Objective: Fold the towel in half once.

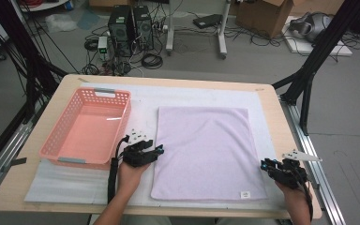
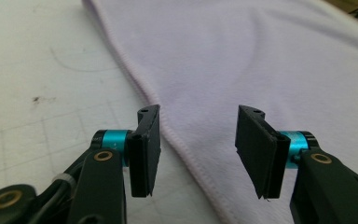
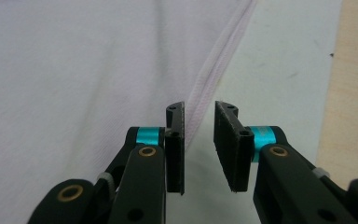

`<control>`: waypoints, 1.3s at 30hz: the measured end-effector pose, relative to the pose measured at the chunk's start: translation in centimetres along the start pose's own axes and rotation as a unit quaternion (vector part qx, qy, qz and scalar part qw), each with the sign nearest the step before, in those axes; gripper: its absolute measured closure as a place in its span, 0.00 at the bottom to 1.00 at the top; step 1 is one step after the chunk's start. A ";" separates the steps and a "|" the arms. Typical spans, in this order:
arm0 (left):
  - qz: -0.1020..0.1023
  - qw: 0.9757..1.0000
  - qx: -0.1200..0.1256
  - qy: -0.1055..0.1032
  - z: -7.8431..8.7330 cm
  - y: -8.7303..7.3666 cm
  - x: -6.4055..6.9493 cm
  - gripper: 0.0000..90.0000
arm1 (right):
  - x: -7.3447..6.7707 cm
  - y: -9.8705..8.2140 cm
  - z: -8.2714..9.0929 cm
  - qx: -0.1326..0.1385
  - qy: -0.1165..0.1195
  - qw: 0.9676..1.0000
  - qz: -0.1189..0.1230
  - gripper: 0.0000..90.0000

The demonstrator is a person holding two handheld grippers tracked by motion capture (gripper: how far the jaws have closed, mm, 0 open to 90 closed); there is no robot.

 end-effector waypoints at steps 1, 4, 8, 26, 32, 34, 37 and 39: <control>0.000 1.000 0.001 -0.008 0.1 -0.1 0.0 0.53 | 0.1 0.2 -0.3 0.004 -0.002 1.000 -0.003 0.83; 0.004 1.000 0.000 -0.020 0.5 -0.4 0.0 0.53 | 0.4 1.2 -1.4 0.017 0.000 1.000 -0.011 0.84; 0.009 1.000 0.004 -0.027 0.8 -0.6 -0.1 0.53 | 0.8 2.2 -4.1 0.000 0.002 1.000 -0.018 0.86; 0.001 0.996 0.050 -0.079 1.7 -0.2 0.1 0.40 | 1.4 1.1 -0.2 0.060 -0.003 0.998 -0.008 0.51; -0.024 0.993 0.064 -0.096 1.8 -0.1 0.3 0.35 | 0.8 1.3 0.5 0.086 -0.011 0.996 0.015 0.31; -0.013 0.993 0.057 -0.101 1.7 -0.1 0.3 0.32 | 0.8 1.4 0.5 0.084 -0.014 0.996 0.020 0.29; -0.015 0.992 0.065 -0.107 1.7 0.1 0.5 0.28 | 0.8 1.3 0.5 0.085 -0.014 0.996 0.022 0.29; -0.025 0.993 0.064 -0.099 1.7 0.2 0.7 0.28 | 0.9 1.2 0.5 0.083 -0.013 0.996 0.022 0.29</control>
Point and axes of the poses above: each handheld gripper's, and its own axes: z roughly backward along the jaws, y roughly out of its top, x roughly to its right, the point moved 1 cm from there along -z, roughly forward along the jaws, and after that the axes turned 12 degrees about z, right-handed, at the moved point
